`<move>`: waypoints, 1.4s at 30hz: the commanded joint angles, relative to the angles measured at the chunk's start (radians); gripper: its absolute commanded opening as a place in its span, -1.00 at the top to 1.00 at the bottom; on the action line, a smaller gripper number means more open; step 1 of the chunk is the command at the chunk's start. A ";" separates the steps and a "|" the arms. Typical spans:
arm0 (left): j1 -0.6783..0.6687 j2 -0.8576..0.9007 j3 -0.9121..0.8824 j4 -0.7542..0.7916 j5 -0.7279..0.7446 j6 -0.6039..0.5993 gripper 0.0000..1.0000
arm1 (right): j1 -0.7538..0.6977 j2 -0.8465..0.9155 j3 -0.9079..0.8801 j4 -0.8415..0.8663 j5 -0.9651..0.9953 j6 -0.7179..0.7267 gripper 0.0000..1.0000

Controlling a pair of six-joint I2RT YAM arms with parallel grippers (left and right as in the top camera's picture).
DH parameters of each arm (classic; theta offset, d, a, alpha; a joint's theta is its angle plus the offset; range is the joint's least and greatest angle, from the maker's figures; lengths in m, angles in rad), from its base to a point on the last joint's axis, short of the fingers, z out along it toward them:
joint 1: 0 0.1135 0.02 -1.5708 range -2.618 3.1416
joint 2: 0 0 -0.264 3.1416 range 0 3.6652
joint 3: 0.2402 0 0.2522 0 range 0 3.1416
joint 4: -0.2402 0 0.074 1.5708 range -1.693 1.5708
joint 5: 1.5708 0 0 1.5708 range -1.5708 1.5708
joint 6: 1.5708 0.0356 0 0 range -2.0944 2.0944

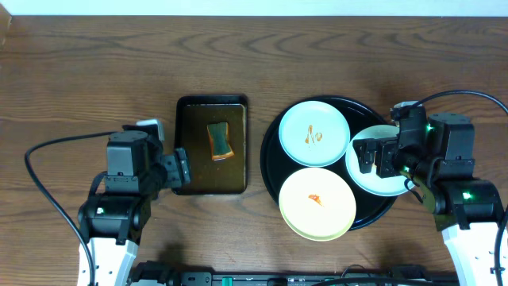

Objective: Clean dirty plates on tray and stack at the side
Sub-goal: 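Reach the left gripper into the black tray and grasp the sponge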

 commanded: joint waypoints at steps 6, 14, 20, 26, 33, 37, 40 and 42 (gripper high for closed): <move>0.001 0.093 0.050 0.150 0.020 -0.010 -0.51 | 0.003 0.000 0.020 0.006 0.048 0.045 -0.99; -0.069 0.391 0.187 0.147 -0.017 -0.005 -0.46 | 0.004 0.000 0.020 0.000 0.045 0.043 -0.99; -0.162 0.570 0.190 0.179 -0.053 -0.007 -0.36 | 0.004 0.000 0.020 -0.003 0.045 0.044 -0.98; -0.209 0.716 0.190 0.209 -0.077 -0.087 -0.28 | 0.004 0.000 0.020 -0.007 0.029 0.044 -0.99; -0.219 0.789 0.190 0.259 -0.038 -0.142 -0.24 | 0.004 0.000 0.020 -0.006 0.030 0.044 -0.98; -0.240 0.793 0.190 0.275 -0.032 -0.142 -0.24 | 0.004 0.000 0.020 -0.006 0.030 0.044 -0.98; -0.253 0.793 0.190 0.277 -0.033 -0.146 -0.21 | 0.004 0.000 0.020 -0.007 0.029 0.044 -0.98; -0.257 0.795 0.187 0.276 -0.045 -0.181 -0.17 | 0.004 0.000 0.020 -0.010 0.029 0.044 -0.99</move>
